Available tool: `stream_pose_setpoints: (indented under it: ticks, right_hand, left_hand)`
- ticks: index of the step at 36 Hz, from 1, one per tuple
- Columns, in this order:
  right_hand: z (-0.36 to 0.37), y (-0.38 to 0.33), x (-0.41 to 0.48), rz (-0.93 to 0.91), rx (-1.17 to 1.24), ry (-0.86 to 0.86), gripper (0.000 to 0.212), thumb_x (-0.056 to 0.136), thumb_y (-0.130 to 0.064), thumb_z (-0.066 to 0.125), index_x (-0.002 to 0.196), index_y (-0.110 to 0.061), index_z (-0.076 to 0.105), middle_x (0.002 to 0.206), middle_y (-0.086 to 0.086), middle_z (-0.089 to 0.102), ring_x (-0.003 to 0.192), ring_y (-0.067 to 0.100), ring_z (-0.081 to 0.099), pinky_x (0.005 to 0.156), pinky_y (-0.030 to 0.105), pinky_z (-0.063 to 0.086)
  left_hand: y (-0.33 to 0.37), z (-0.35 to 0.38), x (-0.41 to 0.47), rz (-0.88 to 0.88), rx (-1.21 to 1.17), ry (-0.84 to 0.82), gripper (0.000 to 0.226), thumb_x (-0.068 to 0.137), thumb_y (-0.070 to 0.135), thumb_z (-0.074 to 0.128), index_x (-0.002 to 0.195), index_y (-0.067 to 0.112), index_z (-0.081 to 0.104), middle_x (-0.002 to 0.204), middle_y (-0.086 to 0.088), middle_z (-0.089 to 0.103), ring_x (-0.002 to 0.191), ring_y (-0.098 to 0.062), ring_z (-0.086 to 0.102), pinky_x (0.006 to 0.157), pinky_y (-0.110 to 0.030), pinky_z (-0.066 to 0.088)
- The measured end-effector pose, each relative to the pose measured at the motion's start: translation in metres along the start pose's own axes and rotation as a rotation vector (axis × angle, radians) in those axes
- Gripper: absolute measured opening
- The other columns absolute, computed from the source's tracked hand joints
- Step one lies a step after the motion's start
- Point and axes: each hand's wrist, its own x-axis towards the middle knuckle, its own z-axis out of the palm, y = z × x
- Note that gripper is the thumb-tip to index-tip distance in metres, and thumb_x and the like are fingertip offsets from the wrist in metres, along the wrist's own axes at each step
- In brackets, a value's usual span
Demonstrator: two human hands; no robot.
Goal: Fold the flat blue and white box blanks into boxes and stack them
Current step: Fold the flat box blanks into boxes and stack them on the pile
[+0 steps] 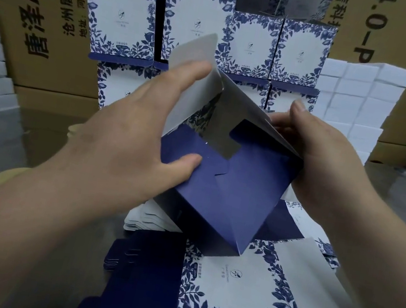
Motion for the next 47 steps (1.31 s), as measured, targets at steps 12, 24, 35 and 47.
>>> stream_pose_setpoints:
  ticks: [12,24,35,47]
  right_hand:
    - [0.003,0.006,0.0,-0.009,-0.03,0.069,0.017,0.059,-0.026,0.072,0.071,-0.02,0.063,0.068,-0.005,0.065,0.064,0.011,0.058,0.059,0.019,0.044]
    - [0.005,0.005,-0.003,-0.015,-0.087,0.063,0.016,0.076,-0.007,0.073,0.076,-0.019,0.063,0.067,-0.005,0.069,0.059,0.01,0.064,0.054,0.021,0.05]
    - [0.008,-0.001,-0.007,-0.012,-0.099,0.012,0.018,0.079,-0.003,0.069,0.078,-0.02,0.063,0.067,-0.007,0.071,0.059,0.009,0.064,0.053,0.02,0.051]
    - [0.009,-0.003,-0.006,-0.008,-0.093,0.008,0.025,0.08,0.005,0.063,0.076,-0.019,0.062,0.062,-0.008,0.068,0.054,0.005,0.059,0.05,0.016,0.046]
  left_hand:
    - [0.001,0.004,0.0,0.092,0.01,0.025,0.055,0.072,0.038,0.047,0.122,0.051,0.028,0.112,0.031,0.029,0.089,-0.007,0.046,0.072,-0.021,0.039]
    - [0.001,0.014,-0.002,0.3,-0.4,0.105,0.066,0.08,0.004,0.05,0.129,0.042,0.03,0.147,-0.01,0.031,0.132,-0.031,0.038,0.097,-0.058,0.041]
    - [0.004,0.015,0.002,-0.175,-0.32,0.139,0.052,0.07,0.037,0.062,0.096,0.074,0.037,0.094,0.054,0.047,0.09,0.028,0.046,0.069,0.006,0.033]
    - [0.011,0.01,0.0,-0.068,-0.419,-0.039,0.055,0.067,0.006,0.046,0.103,0.047,0.053,0.133,0.02,0.044,0.123,0.013,0.04,0.101,-0.006,0.028]
